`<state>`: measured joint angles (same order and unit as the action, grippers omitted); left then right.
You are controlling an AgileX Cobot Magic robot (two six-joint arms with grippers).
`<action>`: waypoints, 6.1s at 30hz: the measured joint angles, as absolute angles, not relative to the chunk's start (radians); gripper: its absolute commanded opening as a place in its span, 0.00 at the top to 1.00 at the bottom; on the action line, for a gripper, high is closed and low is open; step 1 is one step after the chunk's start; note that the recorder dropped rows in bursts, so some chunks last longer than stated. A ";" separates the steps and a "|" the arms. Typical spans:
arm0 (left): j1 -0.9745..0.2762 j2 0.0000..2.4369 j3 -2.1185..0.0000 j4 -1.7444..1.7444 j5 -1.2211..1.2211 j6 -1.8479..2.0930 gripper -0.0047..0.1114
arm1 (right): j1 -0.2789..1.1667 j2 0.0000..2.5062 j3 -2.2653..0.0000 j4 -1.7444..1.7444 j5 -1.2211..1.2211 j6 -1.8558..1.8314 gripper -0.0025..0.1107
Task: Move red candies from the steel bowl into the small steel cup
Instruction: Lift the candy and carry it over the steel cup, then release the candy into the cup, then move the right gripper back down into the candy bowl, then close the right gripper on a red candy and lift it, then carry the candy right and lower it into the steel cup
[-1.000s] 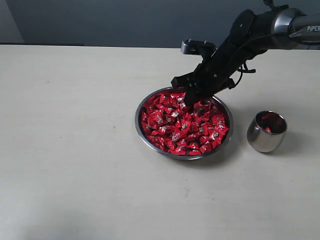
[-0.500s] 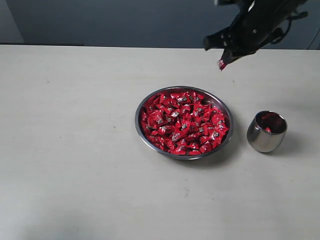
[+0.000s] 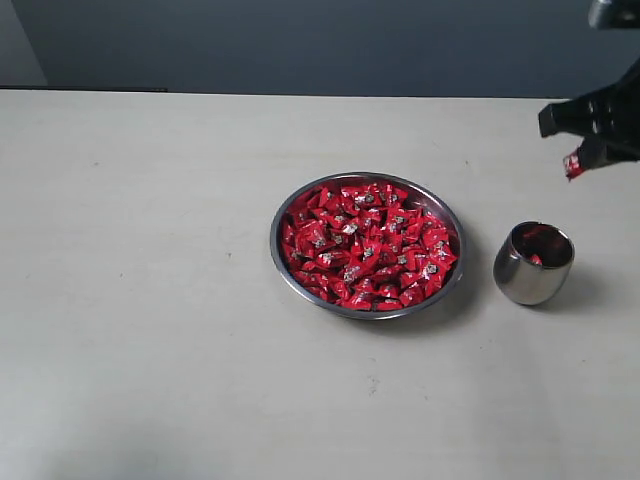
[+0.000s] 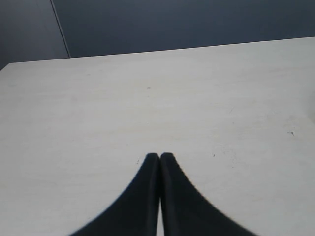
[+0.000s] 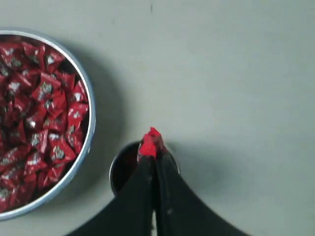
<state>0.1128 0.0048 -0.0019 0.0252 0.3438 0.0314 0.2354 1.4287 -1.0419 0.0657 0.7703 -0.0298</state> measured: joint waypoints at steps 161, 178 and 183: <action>0.113 0.005 -0.002 0.025 0.344 0.031 0.96 | 0.528 1.608 -1.267 -0.386 0.977 0.205 0.99; 0.113 0.005 -0.002 0.025 0.344 0.031 0.96 | 0.410 1.511 -0.985 -0.270 0.760 0.219 0.99; 0.113 0.005 -0.002 0.025 0.344 0.031 0.96 | 0.410 1.591 -0.981 -0.254 0.724 0.222 0.99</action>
